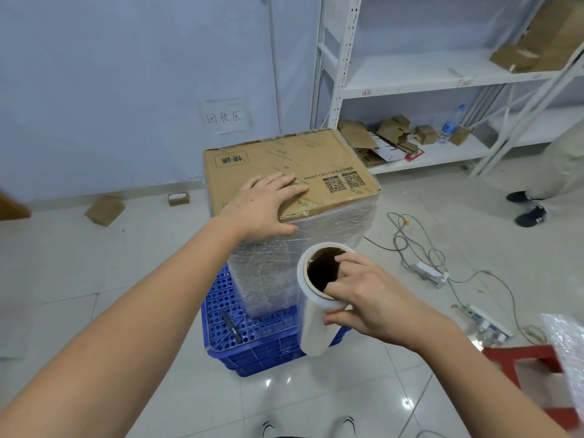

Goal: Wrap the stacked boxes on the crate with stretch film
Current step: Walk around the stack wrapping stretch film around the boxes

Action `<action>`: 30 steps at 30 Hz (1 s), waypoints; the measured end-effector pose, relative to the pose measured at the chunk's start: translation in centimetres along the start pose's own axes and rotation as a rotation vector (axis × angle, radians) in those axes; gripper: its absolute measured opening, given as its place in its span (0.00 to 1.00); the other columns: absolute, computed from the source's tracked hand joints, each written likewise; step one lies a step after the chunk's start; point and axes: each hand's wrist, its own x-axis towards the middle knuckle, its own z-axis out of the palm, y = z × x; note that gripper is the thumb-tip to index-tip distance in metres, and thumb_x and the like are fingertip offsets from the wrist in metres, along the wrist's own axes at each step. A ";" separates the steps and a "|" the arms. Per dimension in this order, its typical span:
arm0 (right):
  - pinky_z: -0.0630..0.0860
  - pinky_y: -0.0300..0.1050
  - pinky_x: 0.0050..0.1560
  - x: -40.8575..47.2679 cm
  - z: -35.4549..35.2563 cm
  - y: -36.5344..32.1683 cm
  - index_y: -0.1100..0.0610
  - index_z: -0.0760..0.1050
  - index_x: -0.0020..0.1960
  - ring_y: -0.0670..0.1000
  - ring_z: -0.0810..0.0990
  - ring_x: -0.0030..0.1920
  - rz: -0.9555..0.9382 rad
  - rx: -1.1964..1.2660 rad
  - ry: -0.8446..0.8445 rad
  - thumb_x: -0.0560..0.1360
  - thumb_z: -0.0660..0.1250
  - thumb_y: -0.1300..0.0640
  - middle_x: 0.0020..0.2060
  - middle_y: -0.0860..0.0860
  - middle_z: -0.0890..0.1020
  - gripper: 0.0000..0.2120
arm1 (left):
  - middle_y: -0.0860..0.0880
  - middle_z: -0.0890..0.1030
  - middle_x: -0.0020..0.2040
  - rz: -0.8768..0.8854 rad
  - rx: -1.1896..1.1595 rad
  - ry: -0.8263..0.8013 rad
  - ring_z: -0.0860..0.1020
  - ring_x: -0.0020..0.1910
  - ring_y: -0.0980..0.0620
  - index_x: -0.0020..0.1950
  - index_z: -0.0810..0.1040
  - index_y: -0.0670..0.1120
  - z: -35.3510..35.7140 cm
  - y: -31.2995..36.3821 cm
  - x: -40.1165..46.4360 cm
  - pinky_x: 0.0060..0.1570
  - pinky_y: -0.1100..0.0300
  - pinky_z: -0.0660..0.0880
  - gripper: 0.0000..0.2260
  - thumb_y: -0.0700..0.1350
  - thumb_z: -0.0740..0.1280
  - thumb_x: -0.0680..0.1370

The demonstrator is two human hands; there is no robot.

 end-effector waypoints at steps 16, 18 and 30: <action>0.72 0.48 0.38 1.7 1.9 -5.8 0.53 0.59 0.40 0.53 0.60 0.26 0.207 -0.253 -0.025 0.57 0.72 0.57 0.23 0.49 0.70 0.23 | 0.56 0.50 0.85 0.013 0.005 0.009 0.49 0.83 0.53 0.83 0.50 0.66 0.3 -0.1 0.1 0.80 0.46 0.44 0.40 0.68 0.67 0.76; 0.69 0.47 0.35 1.8 2.6 -6.6 0.53 0.58 0.39 0.53 0.59 0.24 0.261 -0.279 0.026 0.57 0.72 0.54 0.22 0.48 0.67 0.22 | 0.56 0.50 0.85 0.010 0.004 0.009 0.49 0.83 0.53 0.83 0.50 0.66 0.3 -0.1 0.1 0.80 0.46 0.44 0.40 0.68 0.67 0.76; 0.64 0.43 0.34 2.3 3.3 -2.3 0.52 0.62 0.29 0.51 0.58 0.22 0.300 -0.280 0.263 0.67 0.74 0.41 0.18 0.49 0.68 0.25 | 0.56 0.50 0.85 -0.007 -0.004 0.002 0.49 0.83 0.53 0.82 0.50 0.67 0.2 0.1 0.0 0.81 0.46 0.45 0.40 0.69 0.67 0.76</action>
